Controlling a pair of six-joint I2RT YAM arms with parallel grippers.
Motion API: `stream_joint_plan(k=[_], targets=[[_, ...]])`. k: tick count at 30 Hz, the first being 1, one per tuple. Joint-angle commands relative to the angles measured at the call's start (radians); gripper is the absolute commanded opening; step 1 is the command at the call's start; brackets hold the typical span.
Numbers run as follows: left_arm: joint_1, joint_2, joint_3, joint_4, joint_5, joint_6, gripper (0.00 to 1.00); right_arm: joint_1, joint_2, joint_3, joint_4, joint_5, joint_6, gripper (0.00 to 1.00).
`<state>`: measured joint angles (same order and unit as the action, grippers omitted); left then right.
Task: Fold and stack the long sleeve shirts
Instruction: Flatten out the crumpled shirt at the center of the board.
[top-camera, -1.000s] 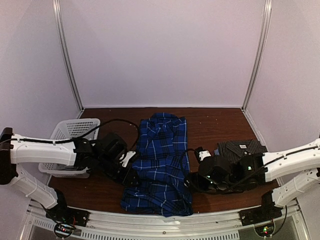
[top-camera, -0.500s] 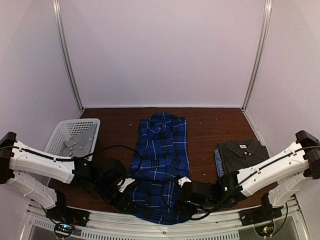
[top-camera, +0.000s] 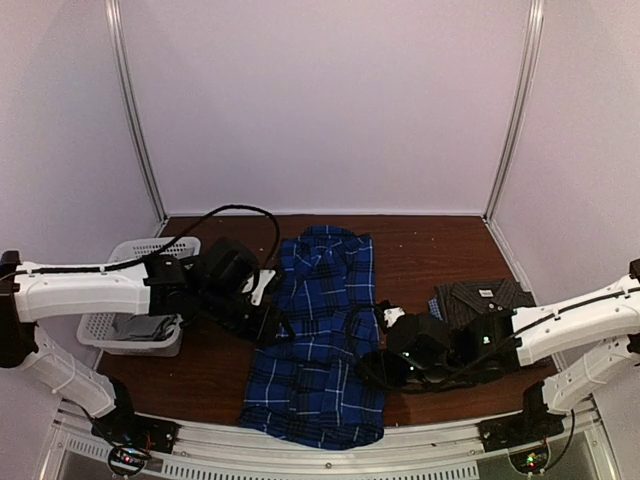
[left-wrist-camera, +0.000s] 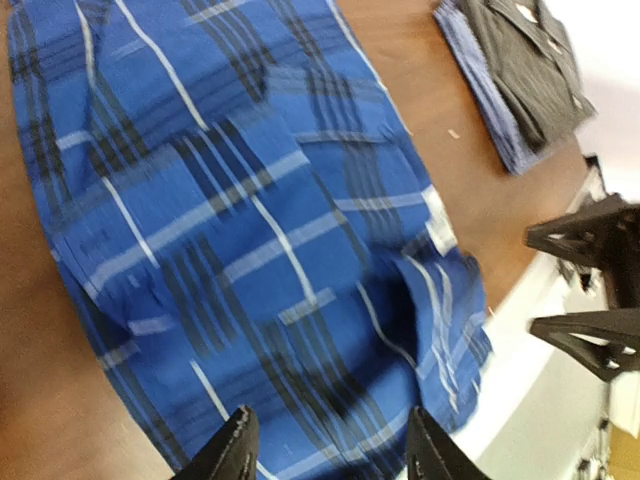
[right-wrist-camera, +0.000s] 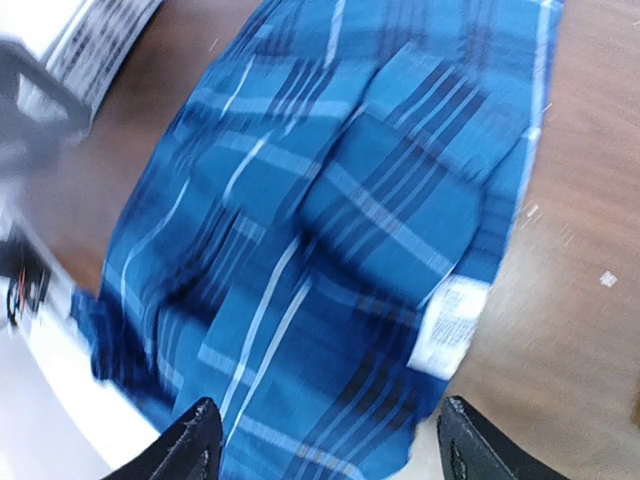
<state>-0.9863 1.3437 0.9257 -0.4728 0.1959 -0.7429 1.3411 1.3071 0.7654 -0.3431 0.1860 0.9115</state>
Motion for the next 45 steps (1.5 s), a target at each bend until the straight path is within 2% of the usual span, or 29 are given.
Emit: stream_joint_plan(k=[1, 8, 13, 21, 26, 29, 36, 41, 45], targets=[[0.066, 0.159, 0.091, 0.037, -0.069, 0.106, 0.53, -0.100, 0.019, 0.028, 0.074, 0.080, -0.034, 0.75], [0.067, 0.434, 0.301, 0.057, -0.056, 0.137, 0.59, -0.240, 0.089, 0.039, 0.205, 0.088, -0.070, 0.75], [0.042, 0.564, 0.389, 0.045, -0.135, 0.117, 0.63, -0.296, 0.092, -0.005, 0.263, 0.077, -0.052, 0.75], [-0.007, 0.691, 0.494, 0.010, -0.255, 0.103, 0.67, -0.311, 0.055, -0.060, 0.299, 0.061, -0.039, 0.75], [-0.025, 0.731, 0.530, -0.018, -0.310, 0.094, 0.66, -0.312, 0.057, -0.080, 0.304, 0.056, -0.039, 0.75], [-0.026, 0.738, 0.532, -0.034, -0.352, 0.087, 0.57, -0.312, 0.058, -0.091, 0.311, 0.051, -0.038, 0.75], [-0.026, 0.718, 0.529, -0.051, -0.385, 0.079, 0.16, -0.312, 0.069, -0.086, 0.313, 0.051, -0.058, 0.75], [-0.025, 0.652, 0.519, -0.061, -0.403, 0.069, 0.02, -0.311, 0.125, -0.039, 0.305, 0.029, -0.104, 0.75], [-0.024, 0.592, 0.502, -0.071, -0.427, 0.062, 0.00, -0.310, 0.205, 0.021, 0.292, 0.003, -0.144, 0.75]])
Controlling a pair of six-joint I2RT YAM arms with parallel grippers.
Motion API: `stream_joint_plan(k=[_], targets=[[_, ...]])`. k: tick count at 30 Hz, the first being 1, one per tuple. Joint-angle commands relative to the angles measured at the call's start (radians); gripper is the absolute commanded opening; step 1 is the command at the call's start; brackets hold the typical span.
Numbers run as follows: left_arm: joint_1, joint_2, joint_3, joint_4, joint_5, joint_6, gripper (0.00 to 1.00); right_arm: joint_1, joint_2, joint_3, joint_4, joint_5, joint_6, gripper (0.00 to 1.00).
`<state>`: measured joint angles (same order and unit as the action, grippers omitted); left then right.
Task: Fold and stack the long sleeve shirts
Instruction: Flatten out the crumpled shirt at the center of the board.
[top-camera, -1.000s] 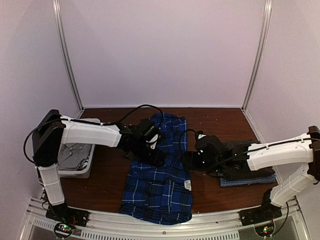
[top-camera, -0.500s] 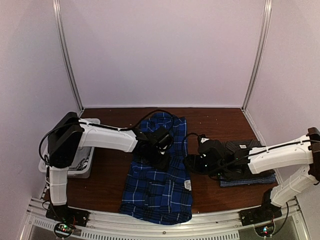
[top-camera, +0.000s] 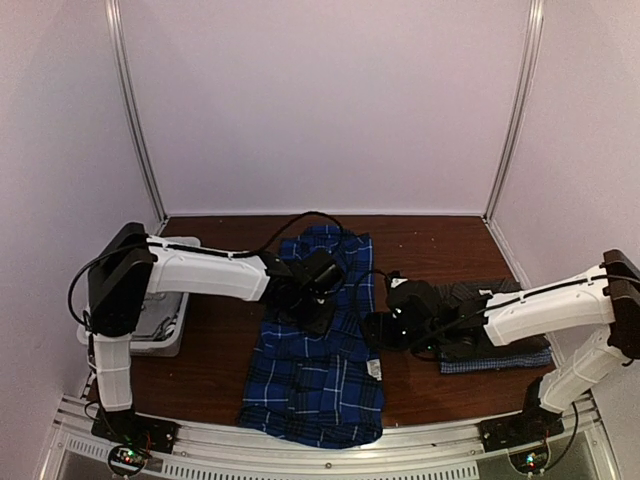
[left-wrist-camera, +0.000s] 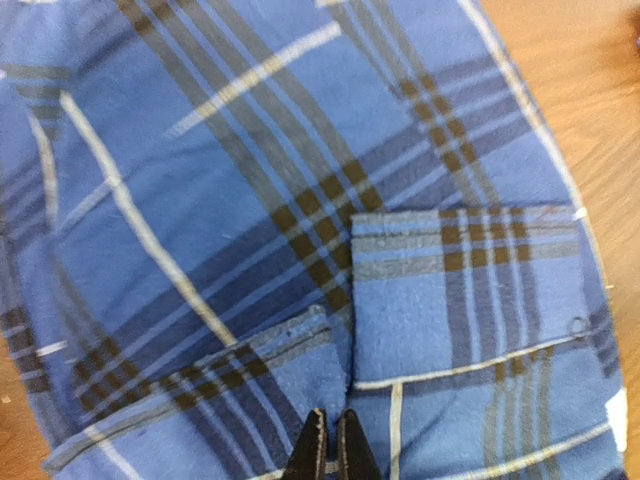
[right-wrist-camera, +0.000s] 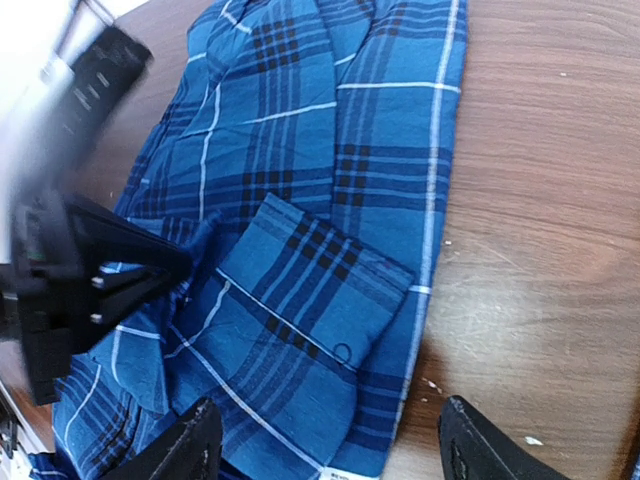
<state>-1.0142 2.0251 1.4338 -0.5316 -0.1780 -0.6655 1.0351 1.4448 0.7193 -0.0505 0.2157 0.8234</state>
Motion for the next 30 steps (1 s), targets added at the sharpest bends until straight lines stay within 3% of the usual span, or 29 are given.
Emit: stream_joint_plan(k=[1, 24, 30], targets=[[0.005, -0.104, -0.013, -0.012, -0.056, -0.016, 0.00, -0.004, 0.088, 0.081, -0.006, -0.031, -0.062, 0.76], [0.012, -0.199, -0.140, 0.071, 0.002, -0.057, 0.00, -0.004, 0.414, 0.310, -0.062, -0.017, -0.050, 0.70], [0.020, -0.208, -0.141, 0.074, 0.004, -0.057, 0.00, -0.004, 0.406, 0.333, -0.079, -0.010, -0.057, 0.47]])
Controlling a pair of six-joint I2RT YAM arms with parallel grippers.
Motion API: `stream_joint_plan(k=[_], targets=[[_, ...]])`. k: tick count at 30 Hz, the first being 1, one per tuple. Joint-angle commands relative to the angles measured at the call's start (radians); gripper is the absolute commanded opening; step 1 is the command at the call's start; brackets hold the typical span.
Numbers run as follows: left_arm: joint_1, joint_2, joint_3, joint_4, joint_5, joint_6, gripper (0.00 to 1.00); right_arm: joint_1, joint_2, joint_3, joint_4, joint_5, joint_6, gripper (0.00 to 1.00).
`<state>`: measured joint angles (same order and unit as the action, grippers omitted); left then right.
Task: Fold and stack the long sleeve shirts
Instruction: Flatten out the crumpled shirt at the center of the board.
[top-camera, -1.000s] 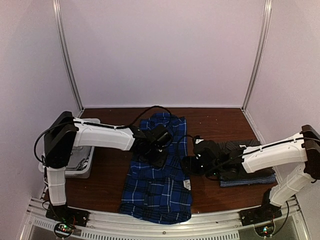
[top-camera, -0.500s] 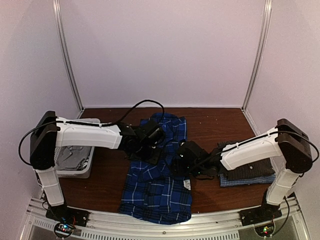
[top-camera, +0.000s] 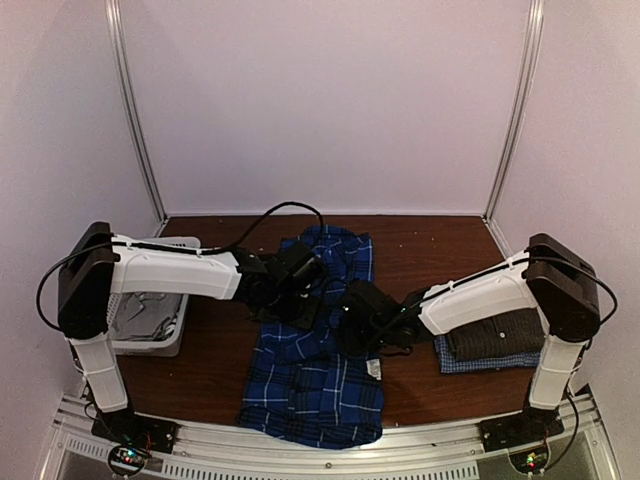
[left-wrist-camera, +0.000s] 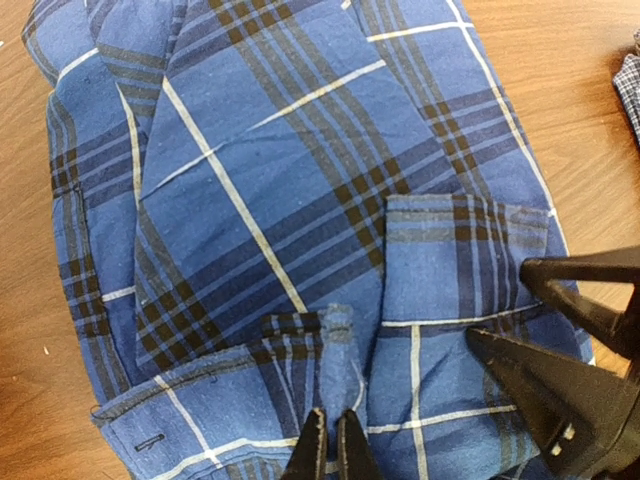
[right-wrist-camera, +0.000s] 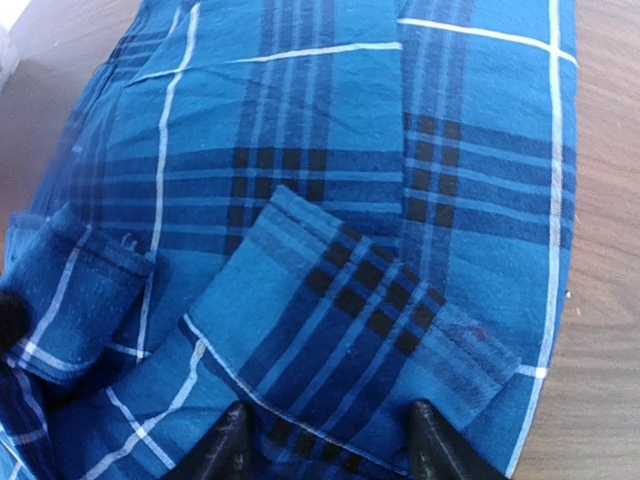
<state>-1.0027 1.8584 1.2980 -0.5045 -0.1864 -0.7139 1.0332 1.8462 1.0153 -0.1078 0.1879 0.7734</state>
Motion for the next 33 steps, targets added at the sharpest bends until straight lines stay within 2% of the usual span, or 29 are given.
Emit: stream_joint_plan(k=[1, 7, 14, 19, 25, 28, 33], targets=[[0.010, -0.044, -0.005, 0.047, 0.013, -0.009, 0.00, -0.002, 0.003, 0.041, -0.027, 0.020, -0.007, 0.42], [0.021, -0.063, -0.009, 0.048, 0.008, -0.011, 0.00, -0.004, -0.019, 0.052, -0.047, 0.045, -0.012, 0.18], [0.037, -0.103, -0.016, 0.041, 0.005, -0.008, 0.00, -0.014, -0.084, 0.068, -0.087, 0.083, -0.030, 0.00], [0.092, -0.133, 0.024, -0.005, 0.009, 0.038, 0.00, -0.072, -0.146, 0.106, -0.129, 0.117, -0.084, 0.00], [0.254, -0.136, 0.155, -0.081, -0.005, 0.157, 0.00, -0.221, -0.209, 0.189, -0.181, 0.145, -0.192, 0.00], [0.379, -0.118, 0.276, -0.109, -0.004, 0.241, 0.00, -0.337, -0.236, 0.237, -0.188, 0.139, -0.246, 0.00], [0.581, -0.036, 0.562, -0.161, -0.015, 0.342, 0.00, -0.579, -0.257, 0.337, -0.193, 0.115, -0.315, 0.00]])
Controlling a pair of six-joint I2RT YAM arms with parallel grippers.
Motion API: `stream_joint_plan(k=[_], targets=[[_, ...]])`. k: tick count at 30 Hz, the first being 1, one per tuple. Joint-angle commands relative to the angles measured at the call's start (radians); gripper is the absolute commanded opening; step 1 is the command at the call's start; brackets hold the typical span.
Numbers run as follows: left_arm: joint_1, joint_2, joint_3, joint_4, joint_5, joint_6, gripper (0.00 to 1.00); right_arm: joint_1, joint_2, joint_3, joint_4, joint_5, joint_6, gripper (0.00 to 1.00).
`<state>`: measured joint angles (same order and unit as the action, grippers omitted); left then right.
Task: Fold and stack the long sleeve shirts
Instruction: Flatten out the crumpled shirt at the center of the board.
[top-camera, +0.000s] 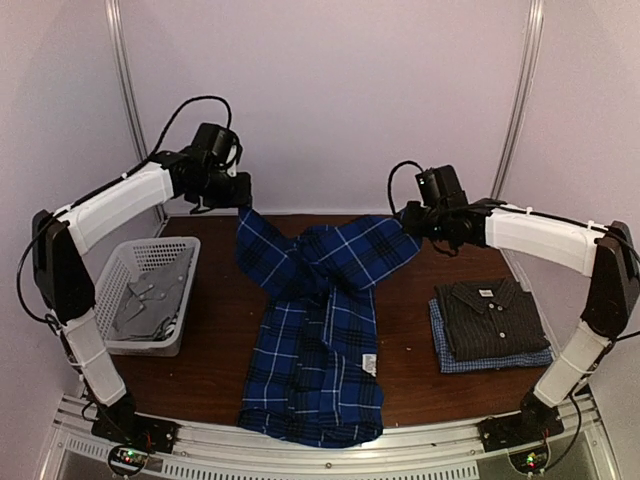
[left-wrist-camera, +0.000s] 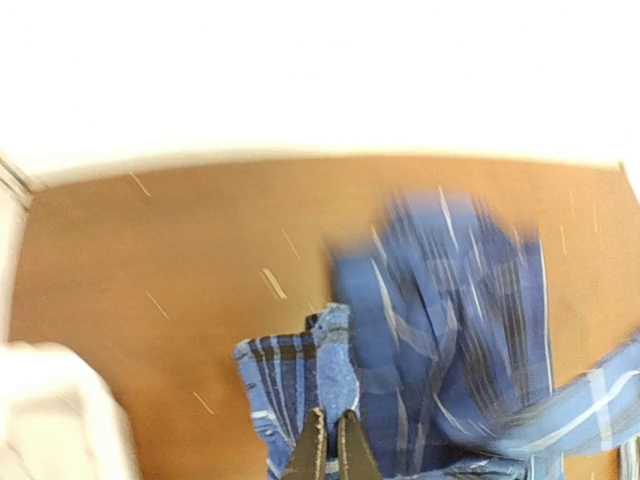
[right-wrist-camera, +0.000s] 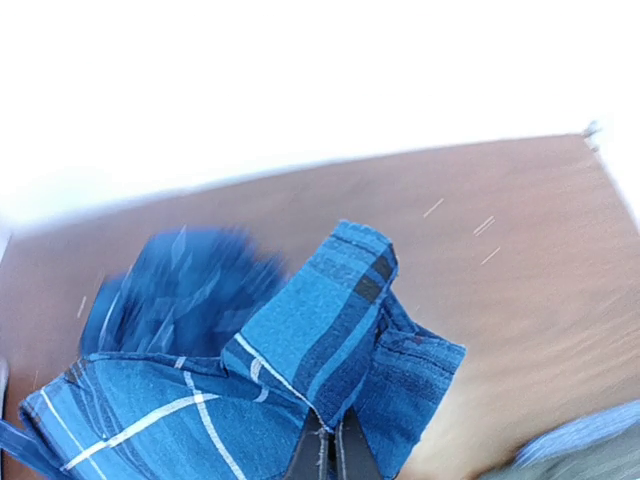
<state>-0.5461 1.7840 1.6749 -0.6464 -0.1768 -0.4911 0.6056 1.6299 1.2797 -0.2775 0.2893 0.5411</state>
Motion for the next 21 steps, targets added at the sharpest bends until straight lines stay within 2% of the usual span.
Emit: stream_joint_plan(k=[1, 6, 10, 16, 21], targets=[[0.167, 0.057, 0.240, -0.027, -0.022, 0.130, 0.00, -0.197, -0.041, 0.092, -0.024, 0.007, -0.093, 0.00], [0.361, 0.173, 0.474, -0.065, 0.040, 0.161, 0.00, -0.426, -0.031, 0.166, -0.014, -0.072, -0.116, 0.00], [0.438, 0.244, 0.548, -0.046, 0.087, 0.151, 0.00, -0.546, 0.020, 0.225, -0.013, -0.135, -0.122, 0.00], [0.488, 0.334, 0.661, -0.034, 0.087, 0.141, 0.00, -0.614, 0.097, 0.306, -0.012, -0.167, -0.129, 0.00], [0.556, 0.349, 0.704, -0.018, 0.102, 0.109, 0.00, -0.664, 0.122, 0.373, -0.013, -0.186, -0.122, 0.00]])
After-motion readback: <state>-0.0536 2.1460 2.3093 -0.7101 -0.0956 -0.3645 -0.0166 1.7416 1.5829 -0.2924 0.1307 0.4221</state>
